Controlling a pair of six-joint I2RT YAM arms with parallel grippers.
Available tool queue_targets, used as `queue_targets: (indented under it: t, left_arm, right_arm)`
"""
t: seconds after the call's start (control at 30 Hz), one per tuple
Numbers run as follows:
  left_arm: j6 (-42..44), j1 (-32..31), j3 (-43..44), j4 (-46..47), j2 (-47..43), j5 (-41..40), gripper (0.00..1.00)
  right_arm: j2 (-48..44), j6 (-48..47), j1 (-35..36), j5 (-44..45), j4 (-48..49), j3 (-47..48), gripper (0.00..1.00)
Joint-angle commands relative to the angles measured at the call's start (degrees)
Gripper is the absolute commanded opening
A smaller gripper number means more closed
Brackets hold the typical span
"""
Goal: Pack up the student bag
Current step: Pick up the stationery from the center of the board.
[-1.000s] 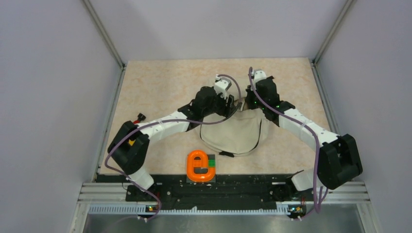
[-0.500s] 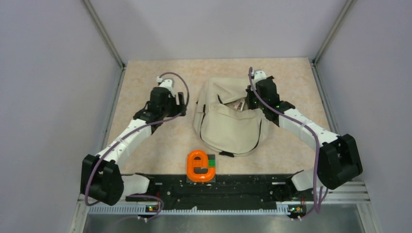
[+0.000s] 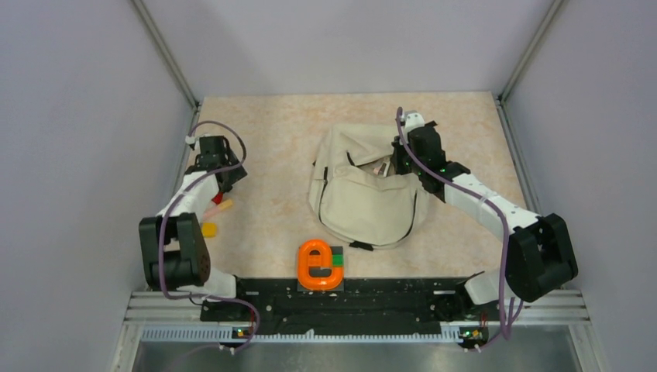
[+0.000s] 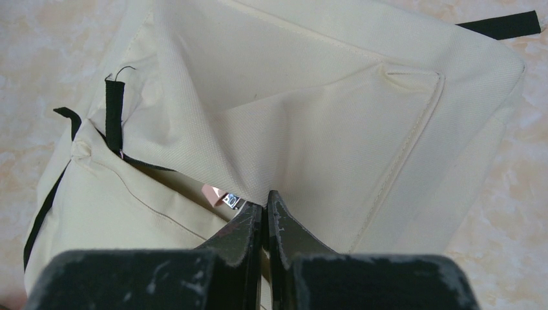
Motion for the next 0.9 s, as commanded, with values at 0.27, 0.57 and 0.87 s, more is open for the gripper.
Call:
queue_targets:
  t: [0.27, 0.57, 0.87]
  left_arm:
    - [1.03, 4.15, 10.13, 4.92, 13.78, -3.07, 0.74]
    - [0.49, 4.63, 11.63, 2.44, 17.87, -1.78, 0.67]
    - [0.31, 4.71, 8.55, 3.61, 18.06, -1.69, 0.62]
  right_arm:
    - [-0.57, 0.56, -0.2, -2.17, 3.32, 0.08, 0.0]
    - [-0.17, 0.58, -0.19, -2.12, 3.14, 0.41, 0.0]
    - [-0.18, 0.59, -0.2, -2.41, 3.03, 0.56, 0.0]
